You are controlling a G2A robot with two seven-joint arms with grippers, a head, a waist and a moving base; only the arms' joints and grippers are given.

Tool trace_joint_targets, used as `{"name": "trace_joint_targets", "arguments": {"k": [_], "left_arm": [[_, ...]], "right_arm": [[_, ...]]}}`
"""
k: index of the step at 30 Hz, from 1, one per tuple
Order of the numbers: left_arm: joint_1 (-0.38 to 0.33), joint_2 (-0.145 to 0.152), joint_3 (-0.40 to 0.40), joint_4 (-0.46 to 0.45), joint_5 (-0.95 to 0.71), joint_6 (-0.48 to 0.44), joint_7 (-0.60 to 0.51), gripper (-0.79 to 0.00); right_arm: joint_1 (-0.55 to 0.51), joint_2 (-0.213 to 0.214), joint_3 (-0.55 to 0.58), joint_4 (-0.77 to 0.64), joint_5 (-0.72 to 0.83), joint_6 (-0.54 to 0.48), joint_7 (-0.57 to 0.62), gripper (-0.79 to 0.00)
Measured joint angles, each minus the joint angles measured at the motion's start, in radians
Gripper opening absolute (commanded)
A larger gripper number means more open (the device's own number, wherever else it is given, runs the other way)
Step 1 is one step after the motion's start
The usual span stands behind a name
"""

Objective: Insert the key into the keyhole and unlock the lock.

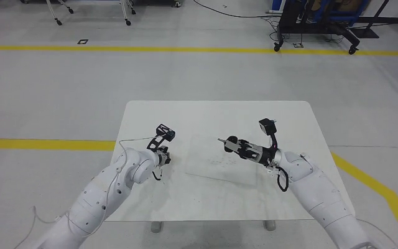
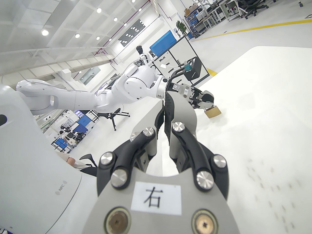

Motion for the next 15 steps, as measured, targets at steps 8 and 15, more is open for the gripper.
{"name": "trace_joint_targets", "arguments": {"k": [8,15], "left_arm": [[-0.016,-0.017,0.011,0.012,0.019,0.003,-0.055,-0.785],[0.01,-0.012,-0.024,-0.036,0.024,-0.026,-0.068,-0.785]], "right_arm": [[0.0,0.0,0.0,0.0,0.0,0.0,0.0,-0.785],[0.0,0.0,0.0,0.0,0.0,0.0,0.0,-0.785]]}}
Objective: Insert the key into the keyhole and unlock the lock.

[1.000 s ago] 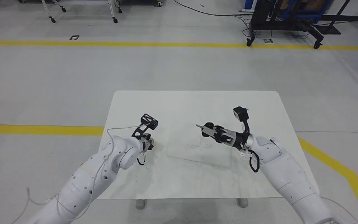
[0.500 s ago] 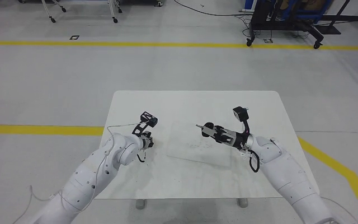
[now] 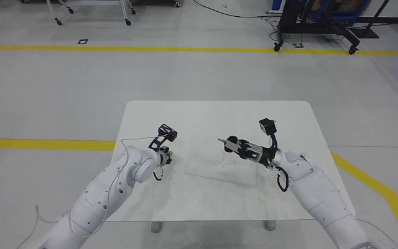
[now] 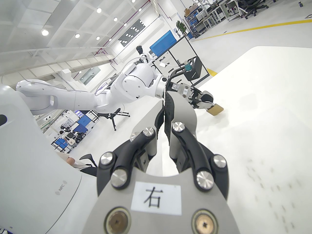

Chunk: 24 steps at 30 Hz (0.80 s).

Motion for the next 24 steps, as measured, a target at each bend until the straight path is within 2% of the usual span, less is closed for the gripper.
{"name": "trace_joint_targets", "arguments": {"k": [4,10,12,14,24], "left_arm": [[0.017,0.003,-0.011,-0.025,0.02,-0.022,-0.018,-0.785],[0.014,-0.005,-0.008,-0.012,0.024,-0.039,-0.027,-0.785],[0.013,-0.008,-0.008,-0.008,0.023,-0.042,-0.03,-0.646],[0.011,-0.01,-0.009,-0.004,0.026,-0.046,-0.034,-0.628],[0.025,-0.016,-0.025,-0.008,0.033,-0.066,-0.037,-0.733]], "right_arm": [[0.0,0.0,0.0,0.0,0.0,0.0,0.0,-0.785],[0.0,0.0,0.0,0.0,0.0,0.0,0.0,-0.785],[0.0,0.0,0.0,0.0,0.0,0.0,0.0,-0.785],[0.0,0.0,0.0,0.0,0.0,0.0,0.0,-0.785],[0.0,0.0,0.0,0.0,0.0,0.0,0.0,-0.785]]}}
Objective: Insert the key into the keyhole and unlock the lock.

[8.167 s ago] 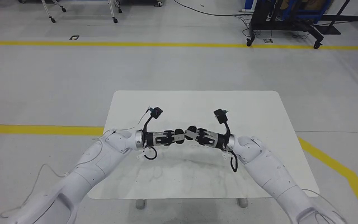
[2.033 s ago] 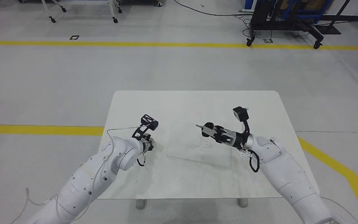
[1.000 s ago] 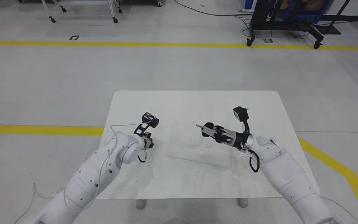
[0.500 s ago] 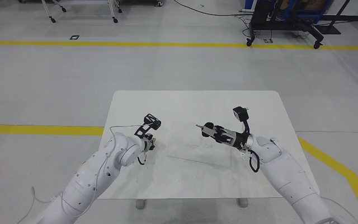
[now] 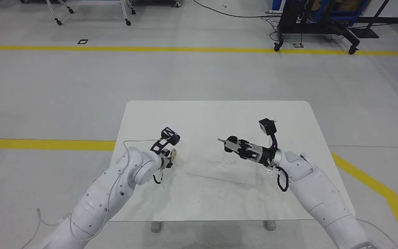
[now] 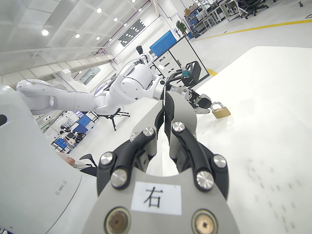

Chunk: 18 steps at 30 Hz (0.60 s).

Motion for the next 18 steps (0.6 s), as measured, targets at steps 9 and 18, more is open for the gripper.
{"name": "trace_joint_targets", "arguments": {"k": [9,18], "left_arm": [[0.004,-0.008,-0.019,0.008,-0.008,0.002,0.03,-0.443],[-0.002,-0.021,-0.015,0.007,-0.016,-0.002,0.015,-0.437]], "right_arm": [[0.0,0.0,0.0,0.0,0.0,0.0,0.0,-0.785],[0.0,0.0,0.0,0.0,0.0,0.0,0.0,-0.785]]}}
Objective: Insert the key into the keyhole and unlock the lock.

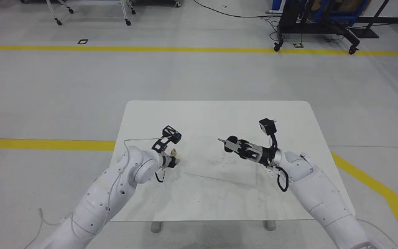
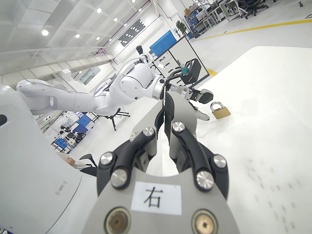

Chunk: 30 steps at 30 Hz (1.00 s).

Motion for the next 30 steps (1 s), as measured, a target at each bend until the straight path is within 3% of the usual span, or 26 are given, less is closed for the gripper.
{"name": "trace_joint_targets", "arguments": {"k": [1,9,15,29,30], "left_arm": [[-0.002,-0.002,0.001,0.002,-0.001,0.002,0.002,-0.493],[-0.013,-0.015,0.009,0.014,0.005,0.004,-0.004,-0.625],[-0.025,-0.025,0.015,0.034,0.003,0.001,-0.012,-0.785],[-0.058,-0.048,0.021,0.092,-0.009,-0.014,-0.007,-0.785],[-0.056,-0.048,0.019,0.089,-0.008,-0.015,-0.008,-0.693]], "right_arm": [[0.0,0.0,0.0,0.0,0.0,0.0,0.0,-0.785],[0.0,0.0,0.0,0.0,0.0,0.0,0.0,-0.785],[0.0,0.0,0.0,0.0,0.0,0.0,0.0,-0.785],[0.0,0.0,0.0,0.0,0.0,0.0,0.0,-0.785],[0.0,0.0,0.0,0.0,0.0,0.0,0.0,-0.785]]}}
